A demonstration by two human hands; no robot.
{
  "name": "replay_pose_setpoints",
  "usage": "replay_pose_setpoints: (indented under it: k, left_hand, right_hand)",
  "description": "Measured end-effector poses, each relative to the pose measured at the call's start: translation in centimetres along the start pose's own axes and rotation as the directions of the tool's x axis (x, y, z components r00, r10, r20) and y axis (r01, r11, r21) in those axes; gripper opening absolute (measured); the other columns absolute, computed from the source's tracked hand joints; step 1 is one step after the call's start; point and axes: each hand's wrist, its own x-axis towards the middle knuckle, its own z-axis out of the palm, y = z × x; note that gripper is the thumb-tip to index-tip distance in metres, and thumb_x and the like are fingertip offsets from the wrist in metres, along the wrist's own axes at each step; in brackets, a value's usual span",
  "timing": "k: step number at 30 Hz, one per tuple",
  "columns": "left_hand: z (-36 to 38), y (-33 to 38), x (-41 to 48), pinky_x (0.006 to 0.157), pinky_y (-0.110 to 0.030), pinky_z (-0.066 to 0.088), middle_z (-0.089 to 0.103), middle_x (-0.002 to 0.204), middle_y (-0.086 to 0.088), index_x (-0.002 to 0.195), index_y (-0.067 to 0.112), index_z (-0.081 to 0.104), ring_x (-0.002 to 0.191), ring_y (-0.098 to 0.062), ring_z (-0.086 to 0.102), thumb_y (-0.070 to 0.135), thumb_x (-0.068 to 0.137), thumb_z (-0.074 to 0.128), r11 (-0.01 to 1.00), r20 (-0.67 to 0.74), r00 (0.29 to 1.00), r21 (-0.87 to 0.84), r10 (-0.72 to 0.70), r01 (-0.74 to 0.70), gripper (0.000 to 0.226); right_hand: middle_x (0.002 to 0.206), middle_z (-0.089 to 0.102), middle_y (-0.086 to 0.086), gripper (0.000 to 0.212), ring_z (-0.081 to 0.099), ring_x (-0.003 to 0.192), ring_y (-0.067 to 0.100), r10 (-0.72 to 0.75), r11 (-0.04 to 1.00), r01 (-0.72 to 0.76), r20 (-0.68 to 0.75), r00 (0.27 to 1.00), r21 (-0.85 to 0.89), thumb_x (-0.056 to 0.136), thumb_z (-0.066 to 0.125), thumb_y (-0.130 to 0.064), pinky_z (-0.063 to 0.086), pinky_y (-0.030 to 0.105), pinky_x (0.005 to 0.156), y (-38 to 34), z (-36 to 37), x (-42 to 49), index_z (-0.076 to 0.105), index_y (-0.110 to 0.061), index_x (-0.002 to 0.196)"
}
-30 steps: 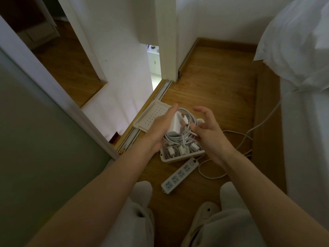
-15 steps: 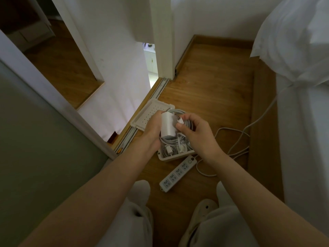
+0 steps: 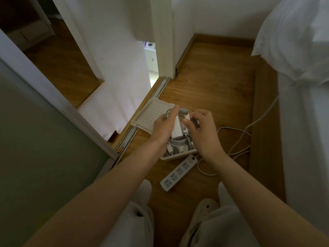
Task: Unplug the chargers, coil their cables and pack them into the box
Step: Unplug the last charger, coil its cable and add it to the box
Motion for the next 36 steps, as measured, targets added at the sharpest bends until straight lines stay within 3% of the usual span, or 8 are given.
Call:
replay_pose_setpoints:
  k: [5,9,17,22,25,28,31,36]
  left_hand:
    - [0.0,0.5,0.5,0.070,-0.033,0.050,0.064,0.090,-0.005,0.101,0.017,0.063,0.079,-0.018,0.062,0.057,0.088,0.048,0.992,-0.025,0.999,0.123,0.031,-0.028,0.045]
    - [-0.3,0.3,0.5,0.069,-0.028,0.049,0.059,0.078,0.003,0.090,0.021,0.061,0.069,-0.010,0.055,0.053,0.089,0.052,0.990,0.013,0.999,0.135,0.034,-0.035,0.033]
    - [-1.4,0.2,0.4,0.077,-0.036,0.052,0.063,0.082,-0.006,0.083,0.017,0.061,0.077,-0.022,0.062,0.055,0.089,0.050,0.987,0.007,1.000,0.157,-0.017,0.016,0.039]
    - [-1.5,1.0,0.3,0.084,-0.042,0.055,0.063,0.101,-0.016,0.089,0.018,0.057,0.091,-0.030,0.065,0.055,0.087,0.052,0.999,-0.030,0.998,-0.017,-0.051,0.050,0.037]
    - [-1.3,1.2,0.2,0.071,-0.034,0.053,0.060,0.093,-0.012,0.090,0.018,0.057,0.079,-0.023,0.061,0.052,0.088,0.052,0.998,-0.005,1.000,-0.057,0.007,-0.007,0.034]
    - [-1.4,1.1,0.2,0.057,-0.027,0.053,0.061,0.087,-0.008,0.087,0.019,0.058,0.071,-0.018,0.062,0.048,0.089,0.053,0.997,0.017,0.997,-0.014,0.079,-0.079,0.030]
    - [-1.6,0.4,0.4,0.077,-0.037,0.054,0.064,0.094,-0.005,0.095,0.023,0.063,0.087,-0.021,0.064,0.051,0.087,0.055,0.989,0.052,0.989,0.053,0.138,-0.141,0.030]
    - [-1.6,0.0,0.8,0.084,-0.042,0.053,0.066,0.096,-0.005,0.099,0.027,0.064,0.094,-0.026,0.064,0.052,0.087,0.055,0.982,0.082,0.986,0.112,0.147,-0.155,0.029]
  right_hand:
    - [0.107,0.045,-0.016,0.012,0.035,0.106,-0.003,-0.158,0.979,0.145,-0.081,0.984,-0.145,0.090,0.058,-0.016,0.019,-0.009,0.081,-0.6,-0.5,-0.1,0.058,-0.028,0.087]
    - [0.095,0.059,-0.008,0.011,0.047,0.097,-0.003,-0.400,0.892,0.375,-0.052,0.915,-0.254,0.085,0.062,-0.008,0.031,-0.003,0.086,-0.6,-1.0,-0.8,0.068,-0.016,0.090]
    - [0.091,0.062,-0.005,0.013,0.058,0.078,-0.002,-0.522,0.831,0.508,-0.003,0.853,-0.228,0.081,0.065,0.000,0.045,0.003,0.072,-1.1,-0.8,-1.8,0.070,-0.008,0.091]
    - [0.088,0.066,-0.005,0.012,0.064,0.081,0.003,0.161,0.935,-0.087,-0.192,0.968,0.343,0.090,0.056,-0.011,0.052,0.015,0.073,-1.6,-1.0,-0.4,0.065,-0.017,0.089]
    - [0.092,0.064,0.008,0.012,0.064,0.082,0.014,0.598,0.544,-0.439,0.037,0.801,0.715,0.094,0.051,-0.011,0.057,0.024,0.074,-0.5,-1.4,1.0,0.062,-0.006,0.093]
    - [0.082,0.059,0.010,0.011,0.057,0.071,0.012,0.721,0.227,-0.603,0.283,0.632,0.765,0.094,0.049,-0.007,0.056,0.020,0.053,0.6,-1.2,1.7,0.057,0.000,0.095]
    - [0.078,0.058,0.007,0.015,0.054,0.066,0.009,0.729,0.369,-0.694,0.270,0.628,0.618,0.096,0.048,-0.009,0.051,0.018,0.055,0.8,-0.6,1.7,0.057,0.002,0.101]
    - [0.080,0.053,-0.008,0.031,0.053,0.067,0.004,0.412,0.909,-0.410,-0.020,0.911,0.069,0.097,0.046,-0.020,0.046,0.018,0.060,1.6,0.4,1.4,0.050,-0.008,0.125]
